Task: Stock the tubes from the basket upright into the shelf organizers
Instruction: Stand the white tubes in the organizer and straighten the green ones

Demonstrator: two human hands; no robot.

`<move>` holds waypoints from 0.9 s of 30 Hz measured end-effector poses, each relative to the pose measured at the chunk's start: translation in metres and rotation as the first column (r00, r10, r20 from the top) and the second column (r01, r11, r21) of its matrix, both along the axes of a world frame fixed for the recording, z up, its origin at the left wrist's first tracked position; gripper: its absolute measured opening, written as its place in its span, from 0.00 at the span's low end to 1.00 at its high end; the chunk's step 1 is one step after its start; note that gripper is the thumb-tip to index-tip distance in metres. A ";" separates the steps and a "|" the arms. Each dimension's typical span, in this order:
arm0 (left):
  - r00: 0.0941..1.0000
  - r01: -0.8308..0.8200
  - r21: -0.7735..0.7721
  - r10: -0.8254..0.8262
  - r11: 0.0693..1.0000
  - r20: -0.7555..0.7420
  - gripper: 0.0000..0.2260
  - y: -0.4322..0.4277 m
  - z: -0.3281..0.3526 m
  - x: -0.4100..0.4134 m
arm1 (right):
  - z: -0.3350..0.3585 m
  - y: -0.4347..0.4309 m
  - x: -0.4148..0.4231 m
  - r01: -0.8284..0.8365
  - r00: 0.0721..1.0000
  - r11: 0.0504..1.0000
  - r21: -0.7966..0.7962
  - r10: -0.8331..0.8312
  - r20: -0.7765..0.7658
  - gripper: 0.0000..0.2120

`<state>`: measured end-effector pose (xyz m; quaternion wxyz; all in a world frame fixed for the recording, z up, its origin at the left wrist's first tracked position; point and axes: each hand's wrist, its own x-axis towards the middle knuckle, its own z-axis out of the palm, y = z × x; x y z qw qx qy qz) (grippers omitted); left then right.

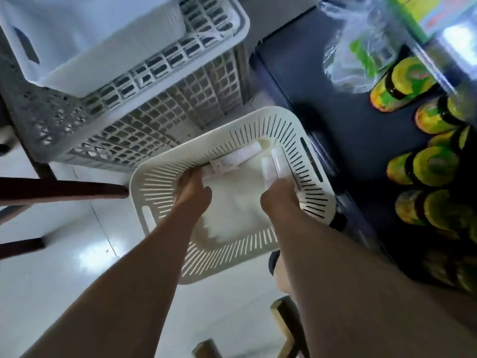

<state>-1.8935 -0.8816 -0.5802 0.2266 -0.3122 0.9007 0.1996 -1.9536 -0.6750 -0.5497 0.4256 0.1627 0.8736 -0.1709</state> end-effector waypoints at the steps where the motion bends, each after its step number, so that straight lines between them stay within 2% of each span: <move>1: 1.000 0.026 -0.054 -0.027 0.998 -0.009 0.27 0.000 -0.006 0.000 | -0.007 -0.005 -0.001 0.050 0.998 0.999 0.019 -0.049 -0.025 0.25; 4: 0.994 0.108 -0.217 -0.112 0.970 -0.007 0.23 0.002 -0.021 0.000 | -0.021 -0.026 0.004 0.005 0.999 0.990 0.144 0.001 -0.038 0.35; 7: 0.990 0.136 -0.234 -0.123 0.963 0.071 0.19 -0.004 -0.034 0.000 | -0.034 -0.038 0.014 -0.039 0.998 0.984 0.174 0.047 -0.042 0.36; 11: 0.993 0.067 -0.095 -0.058 0.993 0.099 0.13 -0.006 -0.026 -0.005 | -0.037 -0.034 0.019 0.027 0.999 0.989 0.142 -0.021 -0.048 0.36; 14: 0.996 0.039 0.037 -0.042 0.999 0.084 0.16 -0.001 -0.008 -0.004 | -0.032 -0.030 0.012 0.070 0.995 0.993 0.093 -0.064 -0.071 0.37; 16: 0.997 -0.005 0.127 -0.006 0.992 0.079 0.19 0.005 0.005 0.000 | -0.030 -0.028 0.003 -0.025 0.998 0.991 0.135 0.034 -0.061 0.35; 18: 0.995 -0.103 0.215 0.100 0.971 0.024 0.18 0.012 0.014 0.007 | -0.026 -0.024 -0.001 -0.089 0.994 0.982 0.165 0.099 -0.052 0.32; 20: 0.961 -0.254 0.346 0.277 0.903 -0.017 0.17 0.017 0.021 0.014 | -0.026 -0.020 0.001 -0.096 0.995 0.984 0.149 0.101 -0.024 0.36; 22: 0.887 -0.407 0.517 0.461 0.753 0.026 0.17 0.020 0.026 0.018 | -0.026 -0.017 0.009 -0.031 0.999 0.995 0.096 0.029 0.020 0.39; 23: 0.848 -0.460 0.592 0.524 0.662 0.073 0.16 0.022 0.031 0.020 | -0.026 -0.016 0.012 0.040 0.998 0.998 0.053 -0.042 0.040 0.36; 25: 0.789 -0.512 0.700 0.596 0.498 0.153 0.12 0.027 0.040 0.023 | -0.020 -0.012 0.011 0.248 0.967 0.967 -0.055 -0.244 0.069 0.25; 27: 0.732 -0.543 0.754 0.649 0.371 0.207 0.10 0.033 0.049 0.026 | -0.011 -0.006 0.002 0.442 0.896 0.879 -0.177 -0.425 0.130 0.17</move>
